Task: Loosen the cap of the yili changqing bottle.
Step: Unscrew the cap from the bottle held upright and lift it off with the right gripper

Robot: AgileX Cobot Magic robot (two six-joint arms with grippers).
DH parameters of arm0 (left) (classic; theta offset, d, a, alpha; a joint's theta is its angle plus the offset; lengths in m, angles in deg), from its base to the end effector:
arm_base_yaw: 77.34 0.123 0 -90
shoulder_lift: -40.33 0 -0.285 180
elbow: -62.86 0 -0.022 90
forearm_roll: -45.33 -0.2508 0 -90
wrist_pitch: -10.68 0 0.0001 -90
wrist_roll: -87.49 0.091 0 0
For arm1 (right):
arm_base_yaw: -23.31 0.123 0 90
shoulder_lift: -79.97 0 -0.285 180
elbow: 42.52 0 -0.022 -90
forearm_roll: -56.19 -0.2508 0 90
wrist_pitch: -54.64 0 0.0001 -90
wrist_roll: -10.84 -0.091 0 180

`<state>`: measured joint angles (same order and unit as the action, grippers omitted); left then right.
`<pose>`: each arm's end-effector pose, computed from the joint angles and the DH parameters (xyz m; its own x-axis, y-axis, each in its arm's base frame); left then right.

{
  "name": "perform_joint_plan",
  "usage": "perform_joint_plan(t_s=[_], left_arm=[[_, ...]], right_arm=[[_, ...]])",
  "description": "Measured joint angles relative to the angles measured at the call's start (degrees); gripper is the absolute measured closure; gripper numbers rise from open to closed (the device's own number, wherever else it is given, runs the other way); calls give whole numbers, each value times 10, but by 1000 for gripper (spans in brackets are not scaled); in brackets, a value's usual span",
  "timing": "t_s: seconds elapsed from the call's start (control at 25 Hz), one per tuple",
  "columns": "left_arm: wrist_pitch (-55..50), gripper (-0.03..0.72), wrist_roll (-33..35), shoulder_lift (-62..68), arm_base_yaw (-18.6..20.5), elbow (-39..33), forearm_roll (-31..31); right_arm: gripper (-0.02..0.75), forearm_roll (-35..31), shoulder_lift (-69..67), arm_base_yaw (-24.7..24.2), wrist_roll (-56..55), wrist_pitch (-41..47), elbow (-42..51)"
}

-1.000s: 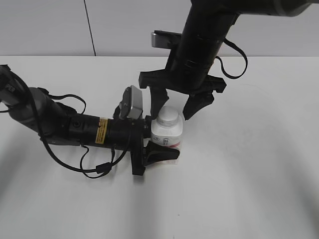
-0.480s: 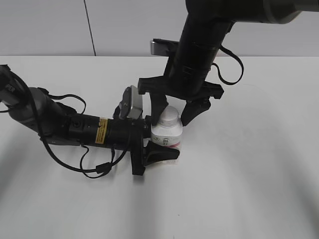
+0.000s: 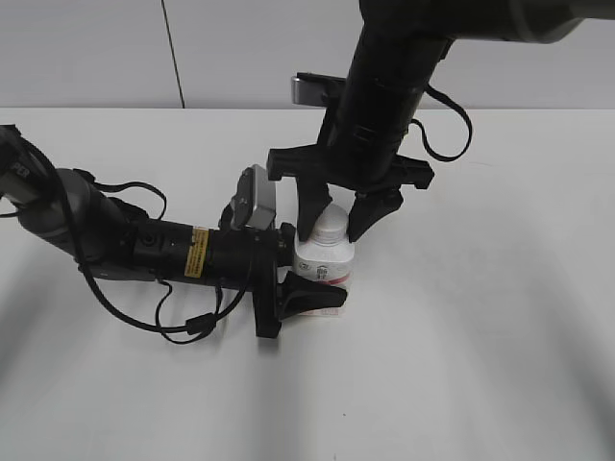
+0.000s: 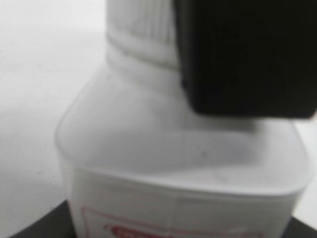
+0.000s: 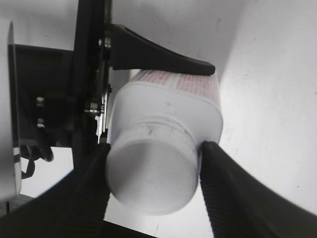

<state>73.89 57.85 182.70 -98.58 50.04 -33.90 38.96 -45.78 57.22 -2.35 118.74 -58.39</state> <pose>0.3271 -0.2127 0.0476 -0.0636 0.3385 -0.9388 0.9980 0.0213 -0.0599 0.3355 0.2547 0.2027 -0.9710 -0.2383 -0.0206 -0.2339 0.9277 0.2909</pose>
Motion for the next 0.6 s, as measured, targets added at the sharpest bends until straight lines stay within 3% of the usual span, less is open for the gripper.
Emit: perform_joint_plan(t_s=[0.6], left_arm=[[0,294,1,-1,0,0,2]], right_arm=[[334,8,-3,0,44,16,-19]])
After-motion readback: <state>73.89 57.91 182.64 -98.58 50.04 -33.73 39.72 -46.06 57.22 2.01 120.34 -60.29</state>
